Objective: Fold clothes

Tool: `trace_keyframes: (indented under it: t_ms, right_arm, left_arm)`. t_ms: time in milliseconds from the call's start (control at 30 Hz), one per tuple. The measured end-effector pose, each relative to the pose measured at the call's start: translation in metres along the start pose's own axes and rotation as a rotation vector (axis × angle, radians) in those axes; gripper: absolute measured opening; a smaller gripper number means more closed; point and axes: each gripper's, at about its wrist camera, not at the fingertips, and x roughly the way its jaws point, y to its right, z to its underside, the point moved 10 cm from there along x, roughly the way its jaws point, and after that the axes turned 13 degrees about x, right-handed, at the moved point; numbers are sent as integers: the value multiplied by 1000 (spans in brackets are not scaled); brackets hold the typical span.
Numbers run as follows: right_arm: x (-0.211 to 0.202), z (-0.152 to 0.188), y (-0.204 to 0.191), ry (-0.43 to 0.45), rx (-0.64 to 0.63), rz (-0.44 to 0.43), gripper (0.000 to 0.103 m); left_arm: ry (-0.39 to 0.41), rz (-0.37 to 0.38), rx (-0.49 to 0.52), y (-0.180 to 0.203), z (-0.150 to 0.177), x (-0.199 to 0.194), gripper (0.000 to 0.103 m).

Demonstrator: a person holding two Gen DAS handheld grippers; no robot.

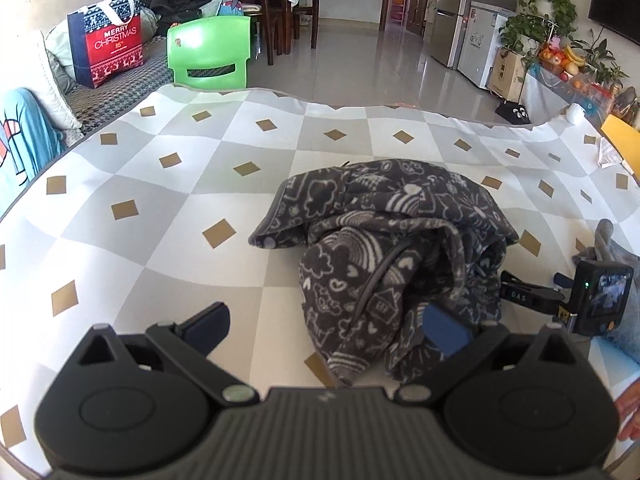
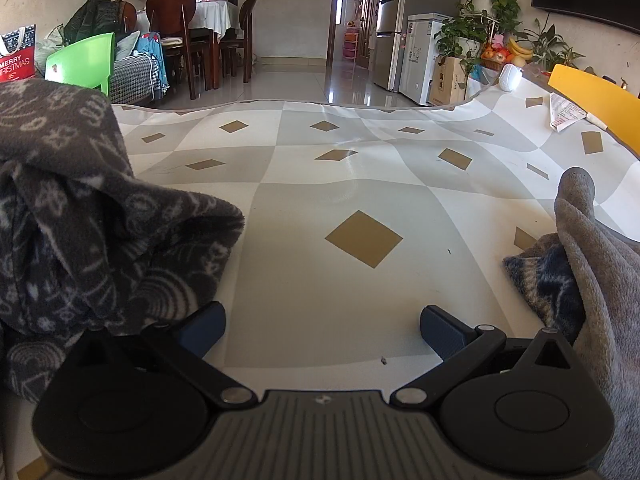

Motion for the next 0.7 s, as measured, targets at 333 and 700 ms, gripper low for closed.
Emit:
trace_keyframes:
  t_ms: [333, 700]
  right_arm:
    - [0, 0, 0, 0, 0, 0, 103]
    - [1, 0, 0, 0, 0, 0, 103]
  left_arm:
    - [-23, -22, -35, -10, -10, 1, 103]
    - [33, -56, -28, -16, -19, -44, 103]
